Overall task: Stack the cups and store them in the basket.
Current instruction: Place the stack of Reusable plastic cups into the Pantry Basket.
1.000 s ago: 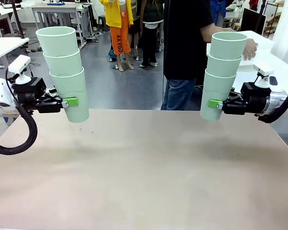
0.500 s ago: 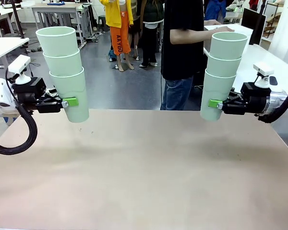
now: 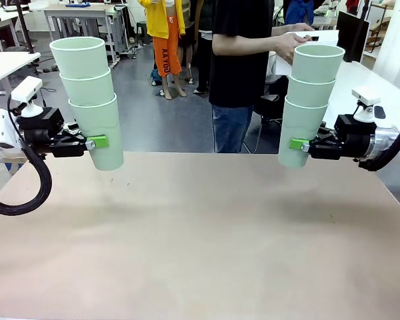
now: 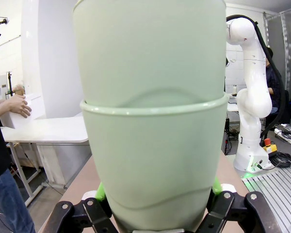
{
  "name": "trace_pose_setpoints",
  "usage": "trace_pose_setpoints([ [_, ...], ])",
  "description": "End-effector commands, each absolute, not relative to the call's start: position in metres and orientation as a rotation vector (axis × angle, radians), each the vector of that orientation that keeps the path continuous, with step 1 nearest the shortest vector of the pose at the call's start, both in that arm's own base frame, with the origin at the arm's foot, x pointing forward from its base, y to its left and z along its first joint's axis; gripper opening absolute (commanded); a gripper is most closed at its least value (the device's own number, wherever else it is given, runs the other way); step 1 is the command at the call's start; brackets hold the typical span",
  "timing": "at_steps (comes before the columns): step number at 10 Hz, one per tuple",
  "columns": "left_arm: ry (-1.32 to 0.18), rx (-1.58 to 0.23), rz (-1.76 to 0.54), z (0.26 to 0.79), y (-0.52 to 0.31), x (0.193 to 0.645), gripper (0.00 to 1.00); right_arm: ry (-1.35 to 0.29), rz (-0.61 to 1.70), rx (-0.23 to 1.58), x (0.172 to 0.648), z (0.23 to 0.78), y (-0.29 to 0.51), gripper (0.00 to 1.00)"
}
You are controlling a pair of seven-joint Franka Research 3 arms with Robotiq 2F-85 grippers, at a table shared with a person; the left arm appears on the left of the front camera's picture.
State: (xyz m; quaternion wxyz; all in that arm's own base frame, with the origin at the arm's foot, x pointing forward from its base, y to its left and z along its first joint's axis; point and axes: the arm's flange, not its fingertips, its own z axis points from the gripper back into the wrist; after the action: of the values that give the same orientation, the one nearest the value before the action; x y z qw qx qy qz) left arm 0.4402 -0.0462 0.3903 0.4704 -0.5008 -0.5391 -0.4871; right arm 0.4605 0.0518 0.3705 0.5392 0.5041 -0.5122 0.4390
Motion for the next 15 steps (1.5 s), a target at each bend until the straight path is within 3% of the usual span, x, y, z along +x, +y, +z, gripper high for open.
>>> trace_pose_setpoints([
  [1,-1.325,-1.232,-1.193,0.3957,-0.0467,0.4395,0.85,-1.224,1.052,1.196,0.4601,0.3753,0.0531,0.84],
  [15,-1.325,-1.232,-1.193,0.3957,-0.0467,0.4395,0.85,-1.224,1.052,1.196,0.4601,0.3753,0.0531,0.84],
])
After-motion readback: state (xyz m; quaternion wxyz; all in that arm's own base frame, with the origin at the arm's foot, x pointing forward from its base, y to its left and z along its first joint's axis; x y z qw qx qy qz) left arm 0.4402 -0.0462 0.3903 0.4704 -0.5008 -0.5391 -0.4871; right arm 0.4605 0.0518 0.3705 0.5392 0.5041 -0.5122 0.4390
